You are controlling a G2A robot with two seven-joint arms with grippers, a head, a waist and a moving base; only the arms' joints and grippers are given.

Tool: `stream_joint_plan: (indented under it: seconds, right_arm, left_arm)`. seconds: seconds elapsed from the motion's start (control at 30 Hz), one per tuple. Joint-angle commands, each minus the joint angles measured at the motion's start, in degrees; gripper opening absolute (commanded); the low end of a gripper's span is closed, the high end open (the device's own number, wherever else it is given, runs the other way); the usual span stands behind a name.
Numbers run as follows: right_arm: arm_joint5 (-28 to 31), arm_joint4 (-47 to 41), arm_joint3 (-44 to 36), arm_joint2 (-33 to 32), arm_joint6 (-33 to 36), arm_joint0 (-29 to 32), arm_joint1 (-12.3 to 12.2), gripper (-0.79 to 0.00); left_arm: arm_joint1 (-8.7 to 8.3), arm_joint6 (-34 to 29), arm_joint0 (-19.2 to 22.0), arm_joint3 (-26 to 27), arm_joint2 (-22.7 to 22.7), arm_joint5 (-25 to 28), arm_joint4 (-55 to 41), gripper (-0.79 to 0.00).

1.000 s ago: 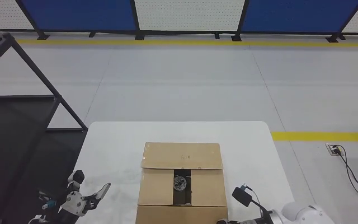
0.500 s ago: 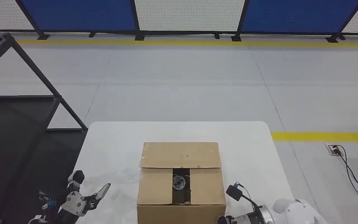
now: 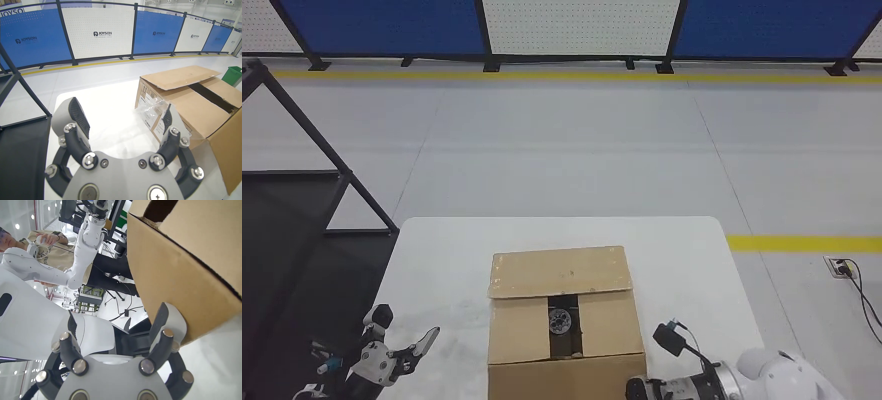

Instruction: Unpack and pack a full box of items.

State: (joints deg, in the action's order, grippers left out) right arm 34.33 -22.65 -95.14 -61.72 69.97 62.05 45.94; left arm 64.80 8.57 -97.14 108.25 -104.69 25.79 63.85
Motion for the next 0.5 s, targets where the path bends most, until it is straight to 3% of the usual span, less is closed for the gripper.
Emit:
stream_joint_plan:
  seconds: [0.0, 0.3, 0.37, 0.47]
  right_arm:
    - [0.48, -0.02, -1.89, -1.36, -0.48, 1.00, -1.06, 0.000]
    - [4.00, -5.73, -7.20, -8.64, -4.02, 4.12, -4.59, 0.000]
    - [3.12, -8.70, -6.50, -9.87, -3.82, 3.16, -4.70, 0.000]
    - [-2.72, -14.02, -4.87, -10.11, -6.15, 0.32, -4.31, 0.000]
  left_arm:
    - [0.00, 0.00, 0.00, 0.00, 0.00, 0.00, 0.00, 0.000]
    - [0.00, 0.00, 0.00, 0.00, 0.00, 0.00, 0.00, 0.000]
    - [0.00, 0.00, 0.00, 0.00, 0.00, 0.00, 0.00, 0.000]
    - [0.00, 0.00, 0.00, 0.00, 0.00, 0.00, 0.00, 0.000]
